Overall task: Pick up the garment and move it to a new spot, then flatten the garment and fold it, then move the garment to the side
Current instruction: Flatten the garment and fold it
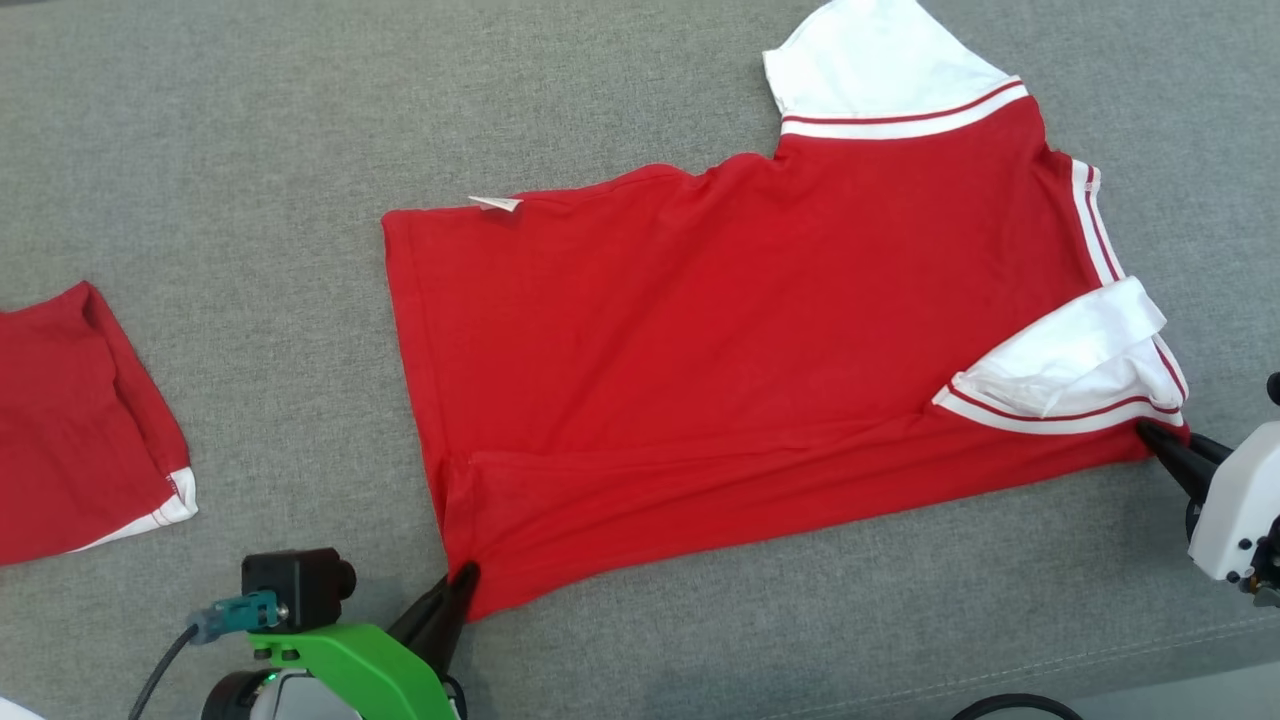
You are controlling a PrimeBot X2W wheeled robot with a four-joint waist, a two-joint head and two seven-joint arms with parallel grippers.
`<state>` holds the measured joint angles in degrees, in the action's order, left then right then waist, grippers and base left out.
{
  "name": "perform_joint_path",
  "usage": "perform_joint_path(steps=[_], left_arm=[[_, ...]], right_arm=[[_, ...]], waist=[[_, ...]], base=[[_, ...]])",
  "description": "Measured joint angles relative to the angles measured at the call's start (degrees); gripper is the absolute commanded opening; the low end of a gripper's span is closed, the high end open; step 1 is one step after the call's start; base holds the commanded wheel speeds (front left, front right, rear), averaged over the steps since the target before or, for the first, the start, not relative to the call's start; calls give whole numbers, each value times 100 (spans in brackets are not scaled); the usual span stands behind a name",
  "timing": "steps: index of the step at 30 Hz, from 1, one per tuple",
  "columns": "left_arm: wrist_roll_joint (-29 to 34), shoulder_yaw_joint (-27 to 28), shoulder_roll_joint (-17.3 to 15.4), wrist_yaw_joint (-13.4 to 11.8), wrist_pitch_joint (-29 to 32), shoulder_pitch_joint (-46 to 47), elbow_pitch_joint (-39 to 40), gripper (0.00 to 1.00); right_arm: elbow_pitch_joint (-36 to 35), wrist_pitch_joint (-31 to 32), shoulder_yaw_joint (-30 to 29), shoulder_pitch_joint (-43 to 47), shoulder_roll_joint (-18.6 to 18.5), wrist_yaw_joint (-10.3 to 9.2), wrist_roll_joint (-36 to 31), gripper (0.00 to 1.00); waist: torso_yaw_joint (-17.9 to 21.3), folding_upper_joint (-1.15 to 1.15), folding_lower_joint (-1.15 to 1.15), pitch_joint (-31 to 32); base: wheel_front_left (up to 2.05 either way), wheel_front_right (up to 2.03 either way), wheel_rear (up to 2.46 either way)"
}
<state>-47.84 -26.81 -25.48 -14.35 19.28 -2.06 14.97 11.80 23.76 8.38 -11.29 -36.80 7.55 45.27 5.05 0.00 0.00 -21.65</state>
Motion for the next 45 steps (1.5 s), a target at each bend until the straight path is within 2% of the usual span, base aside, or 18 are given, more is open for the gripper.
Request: perform_joint_path(steps=[3,4,5,6,7,8,9,13,17,20,23,29,33,40,45], left_arm=[[1,-92,192,-1,-102,10,-110,0],[4,-113,240,0,-130,32,-164,0],[24,-126,272,5,-165,49,-204,0],[62,-134,299,4,-194,72,-236,5],[92,-144,323,3,-232,95,-260,37],[130,-156,336,-4,-271,115,-275,86],[169,-156,335,-29,-291,131,-279,100],[338,-57,172,-166,-348,142,-125,100],[439,226,-111,-258,-327,271,265,100],[594,349,-282,-278,-196,844,350,100],[617,300,-219,-151,73,1695,149,100],[733,108,52,164,476,3335,-764,100],[848,-114,286,391,486,3927,-1238,100],[859,-381,683,672,366,4352,-1639,100],[855,-527,814,801,392,4514,-1763,100]], right_arm=[[-56,1,-44,65,147,-3,-75,0],[-62,-18,-75,68,189,-7,-108,4],[-67,-35,-94,70,221,-8,-155,17],[-87,-69,-96,72,236,-9,-227,38],[-103,-115,-113,71,261,-8,-311,88],[-112,-176,-143,69,297,-8,-391,100],[-113,-213,-178,65,320,-8,-480,100],[-233,-171,-337,58,227,-7,-767,100],[-786,42,-633,-98,51,-7,-770,100],[-1124,85,-792,-626,12,-5,-942,100],[-1106,129,-772,-1405,151,-5,-1213,100],[-263,414,-468,-3410,749,-5,-1903,100],[523,467,-266,-4347,1020,-2,-2262,100],[1488,467,85,-5067,1038,-2,-2491,100],[1895,403,226,-5399,973,-2,-2557,100]], waist=[[-19,0,0,-73],[-28,0,0,-91],[-37,0,0,-108],[-44,0,0,-122],[-49,0,0,-134],[-53,0,0,-143],[-54,0,0,-149],[-68,0,0,-166],[-90,0,0,-270],[-114,0,0,-427],[-151,0,0,-654],[-260,0,1,-1233],[-393,0,1,-1589],[-852,0,1,-1833],[-1123,0,1,-1884]], base=[[0,0,0],[0,0,0],[0,0,0],[0,0,0],[0,0,0],[0,0,0],[0,0,0],[0,0,0],[0,0,0],[0,0,0],[0,0,0],[0,0,0],[0,0,0],[0,0,0],[0,0,0]])
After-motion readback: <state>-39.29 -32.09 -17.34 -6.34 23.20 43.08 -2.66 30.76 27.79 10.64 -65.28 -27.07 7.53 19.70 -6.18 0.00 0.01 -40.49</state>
